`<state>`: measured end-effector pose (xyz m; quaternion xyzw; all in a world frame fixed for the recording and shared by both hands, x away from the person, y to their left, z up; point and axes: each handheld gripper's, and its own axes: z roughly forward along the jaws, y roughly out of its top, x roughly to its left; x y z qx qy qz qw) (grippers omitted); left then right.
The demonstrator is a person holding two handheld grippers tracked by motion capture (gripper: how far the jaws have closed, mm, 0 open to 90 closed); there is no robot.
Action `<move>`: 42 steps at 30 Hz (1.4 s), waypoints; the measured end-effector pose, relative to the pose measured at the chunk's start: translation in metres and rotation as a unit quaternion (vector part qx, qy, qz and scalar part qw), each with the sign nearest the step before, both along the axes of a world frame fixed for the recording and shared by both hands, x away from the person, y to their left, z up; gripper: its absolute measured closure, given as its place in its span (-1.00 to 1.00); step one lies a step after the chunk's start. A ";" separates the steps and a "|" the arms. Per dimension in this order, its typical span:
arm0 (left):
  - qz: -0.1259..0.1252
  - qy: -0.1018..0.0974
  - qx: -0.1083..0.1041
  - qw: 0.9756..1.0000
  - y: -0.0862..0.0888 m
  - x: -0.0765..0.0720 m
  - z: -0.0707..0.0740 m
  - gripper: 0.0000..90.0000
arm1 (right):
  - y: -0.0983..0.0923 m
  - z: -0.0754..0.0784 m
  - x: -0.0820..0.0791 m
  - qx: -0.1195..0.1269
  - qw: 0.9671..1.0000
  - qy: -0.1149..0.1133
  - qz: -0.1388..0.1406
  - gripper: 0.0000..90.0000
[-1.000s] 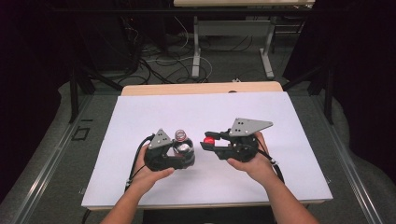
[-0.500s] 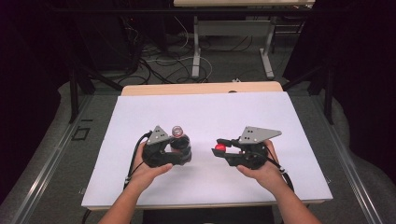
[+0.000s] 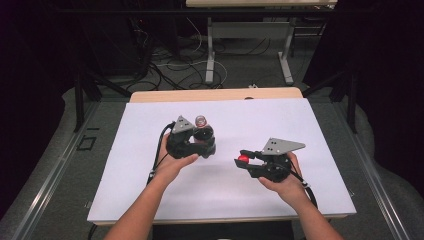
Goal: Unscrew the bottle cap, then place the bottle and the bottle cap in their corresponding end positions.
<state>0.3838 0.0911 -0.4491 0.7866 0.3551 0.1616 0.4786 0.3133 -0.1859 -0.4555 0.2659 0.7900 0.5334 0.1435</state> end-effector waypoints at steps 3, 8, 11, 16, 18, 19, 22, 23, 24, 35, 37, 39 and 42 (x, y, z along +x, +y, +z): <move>0.006 -0.001 -0.006 1.000 -0.008 0.013 0.002 -0.34 | -0.002 -0.002 0.002 0.004 1.000 0.002 -0.008 0.35; 0.020 0.003 -0.006 1.000 -0.019 0.034 -0.001 -0.34 | -0.002 -0.005 0.003 0.003 1.000 0.005 -0.013 0.35; 0.032 0.009 -0.014 0.999 -0.024 0.046 -0.009 -0.34 | -0.001 -0.007 0.003 0.001 1.000 0.001 -0.015 0.35; 0.044 0.022 -0.015 0.999 -0.033 0.062 -0.025 -0.34 | 0.000 -0.010 0.005 0.000 1.000 0.010 -0.019 0.35; 0.050 0.022 -0.012 0.998 -0.036 0.066 -0.031 -0.34 | 0.001 -0.012 0.006 0.002 1.000 0.004 -0.016 0.35; 0.049 0.023 -0.011 0.998 -0.038 0.068 -0.034 -0.34 | 0.002 -0.012 0.006 0.003 1.000 0.007 -0.018 0.35; 0.053 0.017 0.002 0.998 -0.043 0.072 -0.040 -0.34 | 0.003 -0.013 0.007 0.003 1.000 0.010 -0.016 0.35; 0.053 0.017 0.003 0.998 -0.044 0.073 -0.043 -0.34 | 0.004 -0.014 0.007 0.002 1.000 0.011 -0.016 0.35; 0.054 0.017 0.000 0.998 -0.045 0.075 -0.046 -0.34 | 0.004 -0.014 0.007 0.003 1.000 0.010 -0.016 0.35; 0.054 0.024 0.024 0.998 -0.054 0.077 -0.066 -0.34 | 0.007 -0.018 0.007 -0.001 1.000 0.012 -0.011 0.35; 0.052 0.015 0.017 0.998 -0.055 0.076 -0.069 -0.34 | 0.006 -0.019 0.007 -0.003 1.000 0.016 -0.014 0.35; 0.046 0.014 0.024 0.999 -0.054 0.075 -0.069 -0.34 | 0.007 -0.020 0.007 -0.002 1.000 0.016 -0.013 0.35; 0.037 0.006 0.029 0.999 -0.053 0.074 -0.070 -0.35 | 0.009 -0.020 0.007 -0.003 1.000 0.018 -0.010 0.35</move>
